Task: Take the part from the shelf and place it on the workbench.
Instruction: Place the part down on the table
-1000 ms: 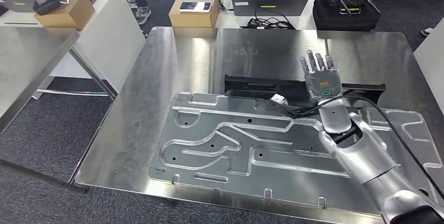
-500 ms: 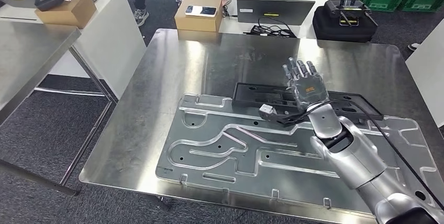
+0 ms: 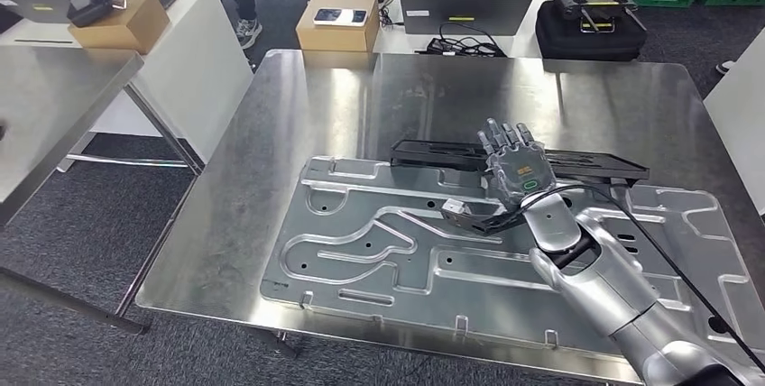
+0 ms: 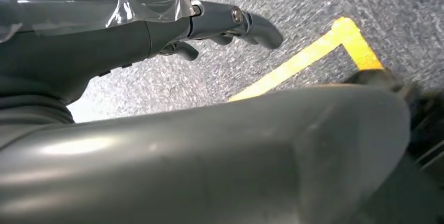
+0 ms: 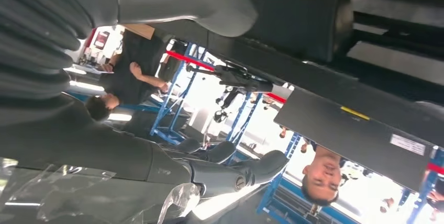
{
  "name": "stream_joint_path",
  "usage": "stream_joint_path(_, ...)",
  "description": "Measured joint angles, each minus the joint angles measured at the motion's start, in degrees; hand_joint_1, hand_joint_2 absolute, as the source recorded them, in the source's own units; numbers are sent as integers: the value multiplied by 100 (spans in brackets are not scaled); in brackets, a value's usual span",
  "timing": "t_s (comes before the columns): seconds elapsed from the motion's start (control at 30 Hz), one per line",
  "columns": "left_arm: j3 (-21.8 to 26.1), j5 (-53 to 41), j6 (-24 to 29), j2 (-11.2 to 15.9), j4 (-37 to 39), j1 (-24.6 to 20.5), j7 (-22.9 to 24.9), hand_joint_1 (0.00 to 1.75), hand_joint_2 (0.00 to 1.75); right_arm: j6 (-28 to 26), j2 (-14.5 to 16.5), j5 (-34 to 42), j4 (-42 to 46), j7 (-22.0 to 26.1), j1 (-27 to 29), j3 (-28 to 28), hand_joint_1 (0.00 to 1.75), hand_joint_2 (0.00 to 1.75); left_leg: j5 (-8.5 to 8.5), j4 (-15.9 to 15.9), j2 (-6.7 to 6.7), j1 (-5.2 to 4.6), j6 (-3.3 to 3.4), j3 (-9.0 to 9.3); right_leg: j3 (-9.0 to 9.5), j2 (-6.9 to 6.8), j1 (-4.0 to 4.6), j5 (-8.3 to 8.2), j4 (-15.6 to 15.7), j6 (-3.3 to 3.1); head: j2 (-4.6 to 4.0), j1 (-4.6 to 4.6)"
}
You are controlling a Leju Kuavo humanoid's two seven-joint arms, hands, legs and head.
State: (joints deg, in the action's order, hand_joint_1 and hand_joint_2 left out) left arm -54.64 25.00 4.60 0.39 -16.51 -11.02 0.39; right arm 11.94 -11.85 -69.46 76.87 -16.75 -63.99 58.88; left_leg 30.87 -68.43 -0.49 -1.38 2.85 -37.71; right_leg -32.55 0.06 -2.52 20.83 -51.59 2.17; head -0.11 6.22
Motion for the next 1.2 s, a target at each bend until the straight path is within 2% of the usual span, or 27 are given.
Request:
stream_joint_path(0.03, 0, -1, -4, -1, 0, 1, -3, 0, 0, 1, 0, 3, -5, 4, 1, 7, 0, 0, 46, -135, 2, 29, -9, -13, -27, -9, 0, -22, 0, 3, 0, 0)
stream_joint_path(0.07, 0, -1, -9, -3, -1, 3, -5, 0, 0, 1, 1, 7, -11, 10, 2, 14, 0, 0, -17, -14, 2, 40, 5, 99, -54, -16, 2, -49, 2, 8, 0, -1)
stream_joint_path(0.1, 0, -2, -14, -4, -1, 1, -9, 0, 0, 2, 2, 10, -14, 14, -1, 19, 0, 0, -162, 350, 2, 32, 47, 335, -76, -20, 8, -81, 12, 13, 0, 0)
stream_joint_path(0.17, 2, -4, -26, -1, -1, -12, -17, 0, 0, 2, 8, 14, -14, 20, -27, 21, 0, 0, -478, 1344, 3, -46, 193, 971, -99, -27, 11, -159, 56, 24, 0, 1)
stream_joint_path(0.2, 3, -5, -29, 3, -1, -30, -28, 0, 0, 2, 10, 15, -14, 19, -47, 21, 0, 0, -575, 1729, 4, -95, 258, 1205, -121, -33, 12, -206, 77, 40, 0, 1)
stream_joint_path(0.23, 4, -4, -31, 6, -1, -50, -37, 0, 0, 3, 11, 16, -14, 19, -63, 21, 0, 0, -619, 1939, 3, -132, 299, 1323, -150, -39, 11, -255, 90, 63, 0, 1)
stream_joint_path(0.27, 7, -2, -28, 9, -1, -62, -44, 0, 0, 4, 10, 17, -15, 17, -73, 21, 0, 0, -646, 2015, 0, -160, 310, 1343, -185, -44, 17, -305, 100, 92, 1, 0)
stream_joint_path(0.33, 11, 3, -23, 8, 0, -52, -50, 0, 0, 6, 8, 20, -15, 19, -64, 23, 0, 0, -753, 2093, 4, -143, 314, 1280, -257, -45, 25, -346, 110, 143, 1, 1)
stream_joint_path(0.37, 13, 4, -23, 6, 1, -39, -51, 0, 0, 7, 7, 21, -15, 20, -59, 23, 0, 0, -831, 2140, 10, -131, 314, 1252, -316, -42, 34, -238, 21, 162, 1, 1)
stream_joint_path(0.4, 14, 4, -26, 2, 1, -29, -52, 0, 0, 7, 5, 21, -15, 20, -55, 24, 0, 0, -904, 2179, 17, -114, 326, 1216, -415, -35, 47, -22, -199, 174, 1, 1)
stream_joint_path(0.47, 15, 4, -32, -7, 1, -27, -56, 0, 0, 13, -2, 21, -17, 18, -41, 28, 0, 0, -1000, 2163, 21, -111, 343, 1096, -698, -22, 74, 568, -1020, 181, 1, 1)
stream_joint_path(0.5, 15, 4, -35, -11, 1, -25, -56, 0, 0, 18, -5, 21, -19, 17, -27, 32, 0, 0, -1043, 2146, 22, -114, 352, 1028, -820, -16, 86, 771, -1454, 187, 1, 1)
stream_joint_path(0.53, 15, 4, -39, -15, 1, -22, -57, 0, 0, 27, -7, 22, -20, 18, -11, 37, 0, 0, -1085, 2133, 23, -115, 344, 961, -867, -14, 93, 847, -1742, 199, 1, 1)
stream_joint_path(0.57, 15, 4, -44, -17, 1, -20, -57, 0, 0, 37, -8, 22, -20, 17, 2, 41, 0, 0, -1125, 2117, 25, -114, 337, 893, -806, -12, 95, 803, -1812, 213, 2, 1)
stream_joint_path(0.6, 15, 4, -48, -17, 1, -18, -57, 0, 0, 42, -8, 23, -21, 17, 7, 44, 0, 0, -1157, 2092, 26, -109, 324, 830, -625, -13, 89, 673, -1640, 228, 2, 1)
stream_joint_path(0.67, 17, 4, -51, -16, 1, -17, -57, 0, 0, 46, -8, 25, -21, 13, 3, 44, 0, 0, -1188, 2018, 28, -115, 292, 720, -24, -16, 67, 421, -831, 263, 2, 2)
stream_joint_path(0.7, 20, 4, -51, -16, 1, -19, -57, 0, 0, 46, -5, 27, -21, 8, -3, 44, 0, 0, -1207, 1974, 29, -126, 277, 672, 225, -7, 54, 364, -443, 266, 2, 3)
stream_joint_path(0.73, 23, 4, -51, -15, 1, -22, -57, 0, 0, 47, -3, 30, -23, 3, -6, 45, 0, 0, -1235, 1941, 26, -142, 259, 625, 376, 3, 43, 344, -179, 259, 2, 4)
stream_joint_path(0.77, 26, 4, -51, -13, 1, -24, -57, 0, 0, 51, -2, 32, -27, -1, -8, 47, 0, 0, -1269, 1919, 22, -159, 243, 574, 419, 14, 36, 345, -54, 244, 1, 4)
stream_joint_path(0.83, 30, 4, -51, -5, 2, -13, -57, 0, 0, 64, -5, 37, -39, -4, 7, 52, 0, 0, -1291, 1880, 5, -174, 199, 462, 332, 20, 0, 317, -24, 204, 1, 4)
stream_joint_path(0.9, 32, 4, -59, 2, 4, 4, -56, 0, 0, 76, -10, 39, -45, -6, 21, 55, 0, 0, -987, 1486, 2, -146, 96, 256, 241, 13, -38, 270, -19, 144, 1, 5)
stream_joint_path(0.97, 33, 4, -67, 2, 5, 7, -55, 0, 0, 80, -14, 39, -48, -8, 25, 55, 0, 0, -463, 592, 10, -57, -31, -51, 187, 7, -46, 221, -15, 90, 0, 5)
stream_joint_path(1.0, 33, 4, -67, 2, 5, 6, -55, 0, 0, 81, -18, 40, -49, -8, 27, 56, 0, 0, -271, 159, 13, -18, -67, -182, 169, 2, -44, 202, -14, 81, 0, 5)
stream_joint_path(1.03, 33, 4, -67, 0, 5, 5, -55, 0, 0, 82, -21, 40, -50, -8, 31, 57, 0, 0, -170, -114, 14, 8, -81, -242, 153, -3, -40, 181, -14, 76, 0, 4)
stream_joint_path(1.07, 33, 4, -67, -2, 5, 3, -55, 0, 0, 82, -23, 40, -50, -7, 34, 58, 0, 0, -179, -149, 13, 17, -74, -193, 139, -6, -32, 158, -12, 75, 0, 4)
stream_joint_path(1.1, 33, 4, -68, -4, 5, 1, -55, 0, 0, 81, -23, 41, -50, -7, 33, 60, 0, 0, -284, 72, 12, 13, -38, -21, 127, -7, -19, 133, -5, 72, 0, 4)
stream_joint_path(1.2, 39, 4, -69, 10, 5, -33, -56, 0, 0, 75, -22, 40, -50, -7, -15, 55, 0, 0, -705, 1489, -11, -118, 226, 876, 108, -2, 4, 31, 65, 70, 0, 4)
